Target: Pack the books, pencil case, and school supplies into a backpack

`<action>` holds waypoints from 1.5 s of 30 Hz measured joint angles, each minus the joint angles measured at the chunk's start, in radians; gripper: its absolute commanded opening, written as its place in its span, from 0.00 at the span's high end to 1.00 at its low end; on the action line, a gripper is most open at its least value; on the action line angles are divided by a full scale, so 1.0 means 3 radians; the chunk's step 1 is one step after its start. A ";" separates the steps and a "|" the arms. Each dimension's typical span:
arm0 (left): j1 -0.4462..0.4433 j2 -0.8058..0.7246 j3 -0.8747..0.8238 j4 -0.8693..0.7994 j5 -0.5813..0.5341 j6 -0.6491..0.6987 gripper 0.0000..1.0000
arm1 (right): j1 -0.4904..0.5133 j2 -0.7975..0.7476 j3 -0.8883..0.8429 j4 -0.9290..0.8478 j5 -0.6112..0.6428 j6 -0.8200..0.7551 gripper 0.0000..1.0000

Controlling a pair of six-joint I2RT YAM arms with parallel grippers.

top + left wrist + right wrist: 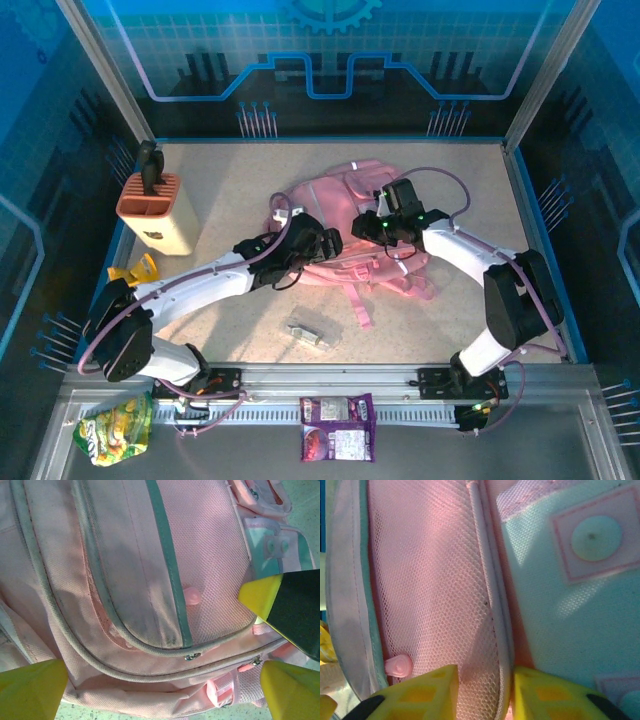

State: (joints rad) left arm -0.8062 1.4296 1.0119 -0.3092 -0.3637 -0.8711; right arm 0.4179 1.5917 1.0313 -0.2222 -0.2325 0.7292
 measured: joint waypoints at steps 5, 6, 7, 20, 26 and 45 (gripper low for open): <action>-0.0125 0.0076 0.0117 -0.0104 -0.0148 0.0022 0.01 | 0.0000 0.0000 -0.0023 0.0102 -0.0017 0.0123 0.96; -0.0151 0.0090 0.0131 -0.0122 -0.0174 0.0022 0.01 | 0.0000 -0.0006 -0.0047 0.0150 -0.0025 0.0153 0.98; -0.0177 0.0104 0.0142 -0.0139 -0.0197 0.0023 0.01 | 0.0000 -0.0018 -0.0080 0.0201 -0.0029 0.0182 1.00; -0.0497 0.0484 0.0540 -0.0563 -0.0542 -0.0109 0.01 | 0.0015 -0.0256 -0.0420 0.0706 -0.0075 0.0654 1.00; -0.0529 0.0682 0.0623 -0.0724 -0.0687 -0.0346 0.01 | 0.0067 -0.0304 -0.0462 0.0810 -0.0076 0.0827 1.00; -0.0348 0.1058 0.0895 -0.0997 -0.0884 -0.0759 0.01 | 0.0141 -0.0350 -0.0544 0.1030 -0.0100 0.1038 1.00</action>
State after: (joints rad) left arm -0.9108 1.7470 1.2804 -0.6083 -0.6289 -1.0988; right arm 0.4603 1.4868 0.8680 0.0868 -0.2626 1.0405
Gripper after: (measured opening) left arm 0.992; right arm 0.063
